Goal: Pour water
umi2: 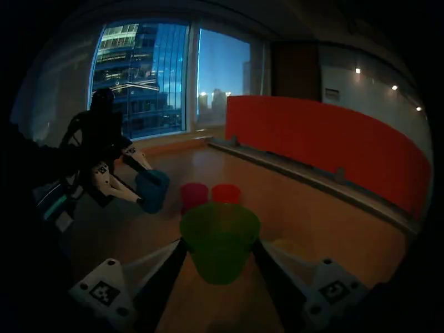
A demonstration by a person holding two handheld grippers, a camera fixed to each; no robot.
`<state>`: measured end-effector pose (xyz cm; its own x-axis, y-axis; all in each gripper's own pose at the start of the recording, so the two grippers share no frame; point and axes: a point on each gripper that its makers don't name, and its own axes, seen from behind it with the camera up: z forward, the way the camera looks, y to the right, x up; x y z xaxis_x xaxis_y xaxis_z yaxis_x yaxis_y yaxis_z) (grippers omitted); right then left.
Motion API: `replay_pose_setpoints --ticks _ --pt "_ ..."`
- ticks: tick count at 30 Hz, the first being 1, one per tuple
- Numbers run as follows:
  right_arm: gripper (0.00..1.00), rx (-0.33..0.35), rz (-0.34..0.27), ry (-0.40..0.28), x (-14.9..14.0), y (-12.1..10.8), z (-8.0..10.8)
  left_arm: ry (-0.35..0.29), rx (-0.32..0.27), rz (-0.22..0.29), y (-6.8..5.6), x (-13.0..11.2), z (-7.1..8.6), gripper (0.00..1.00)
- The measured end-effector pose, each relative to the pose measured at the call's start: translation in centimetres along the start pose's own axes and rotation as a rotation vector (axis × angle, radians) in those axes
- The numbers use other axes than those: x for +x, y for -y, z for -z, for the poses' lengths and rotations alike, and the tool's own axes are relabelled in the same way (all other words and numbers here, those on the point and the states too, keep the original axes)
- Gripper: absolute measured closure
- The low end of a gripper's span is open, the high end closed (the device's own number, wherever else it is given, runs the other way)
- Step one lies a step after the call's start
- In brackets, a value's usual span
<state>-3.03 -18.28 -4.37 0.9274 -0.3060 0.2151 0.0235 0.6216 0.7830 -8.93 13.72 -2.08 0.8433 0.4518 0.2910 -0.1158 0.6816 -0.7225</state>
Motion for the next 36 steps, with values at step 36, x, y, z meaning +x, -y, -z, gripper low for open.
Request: replay_pose_setpoints --ticks 36 --pt "0.13 0.062 0.026 0.27 -7.3 -0.4 -2.5 0.274 -0.085 -0.074 -0.8 -5.1 -3.3 0.16"
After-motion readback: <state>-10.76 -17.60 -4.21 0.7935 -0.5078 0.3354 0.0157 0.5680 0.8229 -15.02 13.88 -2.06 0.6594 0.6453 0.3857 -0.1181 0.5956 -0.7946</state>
